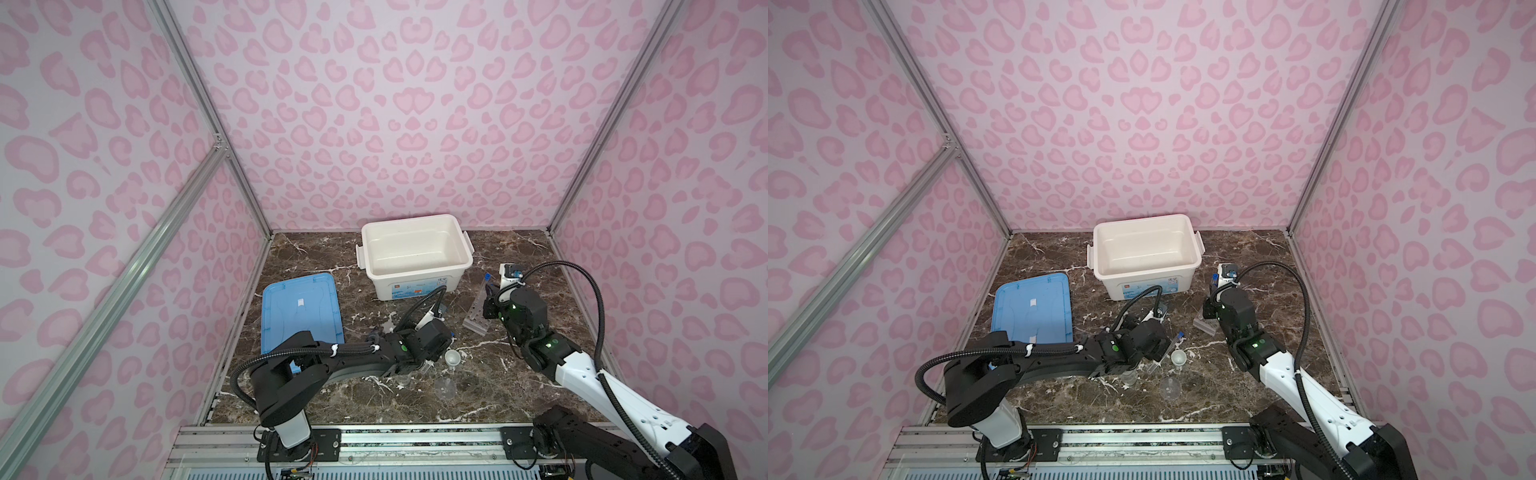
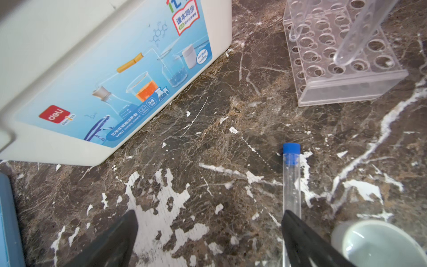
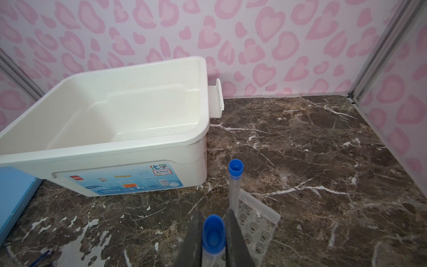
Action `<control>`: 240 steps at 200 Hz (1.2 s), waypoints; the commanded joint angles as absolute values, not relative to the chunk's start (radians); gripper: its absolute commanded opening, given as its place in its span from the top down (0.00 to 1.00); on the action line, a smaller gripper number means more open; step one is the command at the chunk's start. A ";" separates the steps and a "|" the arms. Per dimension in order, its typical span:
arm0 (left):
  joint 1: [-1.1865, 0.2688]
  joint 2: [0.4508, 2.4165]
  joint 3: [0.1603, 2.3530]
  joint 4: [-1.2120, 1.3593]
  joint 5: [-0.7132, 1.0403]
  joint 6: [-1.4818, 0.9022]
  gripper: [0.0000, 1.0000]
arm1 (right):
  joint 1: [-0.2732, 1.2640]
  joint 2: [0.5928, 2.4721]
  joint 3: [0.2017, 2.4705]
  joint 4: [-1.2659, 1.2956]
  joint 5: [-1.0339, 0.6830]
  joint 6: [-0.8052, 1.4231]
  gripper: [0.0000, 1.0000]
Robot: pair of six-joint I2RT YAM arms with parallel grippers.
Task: Organize the chemistry lab equipment
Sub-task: 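Open the left gripper while the right gripper lifts the tube away, then carry the tube with the right gripper to above the clear rack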
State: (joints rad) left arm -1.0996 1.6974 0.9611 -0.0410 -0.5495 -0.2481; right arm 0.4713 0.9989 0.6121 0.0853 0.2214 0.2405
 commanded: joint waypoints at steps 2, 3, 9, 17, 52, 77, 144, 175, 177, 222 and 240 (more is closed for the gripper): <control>-1.100 1.704 0.954 -0.055 -0.565 -0.267 0.02 | 0.480 1.021 0.623 0.132 0.281 0.204 0.86; -1.100 1.704 0.954 -0.056 -0.566 -0.268 0.02 | 0.481 1.022 0.623 0.133 0.282 0.204 0.86; -1.099 1.705 0.953 -0.058 -0.566 -0.270 0.02 | 0.482 1.029 0.625 0.140 0.290 0.199 0.86; -1.100 1.705 0.951 -0.060 -0.565 -0.273 0.02 | 0.484 1.038 0.623 0.155 0.298 0.192 0.86; -1.100 1.705 0.943 -0.069 -0.555 -0.279 0.02 | 0.490 1.073 0.621 0.208 0.321 0.173 0.86; -1.099 1.707 0.943 -0.074 -0.553 -0.280 0.02 | 0.493 1.093 0.606 0.261 0.332 0.153 0.86; -1.100 1.711 0.944 -0.074 -0.550 -0.279 0.02 | 0.500 1.127 0.588 0.316 0.347 0.124 0.86; -1.100 1.712 0.945 -0.075 -0.546 -0.279 0.02 | 0.501 1.139 0.581 0.331 0.345 0.120 0.86; -1.100 1.712 0.945 -0.075 -0.546 -0.280 0.02 | 0.501 1.140 0.581 0.333 0.345 0.120 0.86; -1.099 1.710 0.942 -0.075 -0.540 -0.278 0.02 | 0.501 1.158 0.576 0.348 0.347 0.115 0.86; -1.100 1.709 0.940 -0.074 -0.540 -0.278 0.02 | 0.501 1.163 0.575 0.350 0.347 0.117 0.86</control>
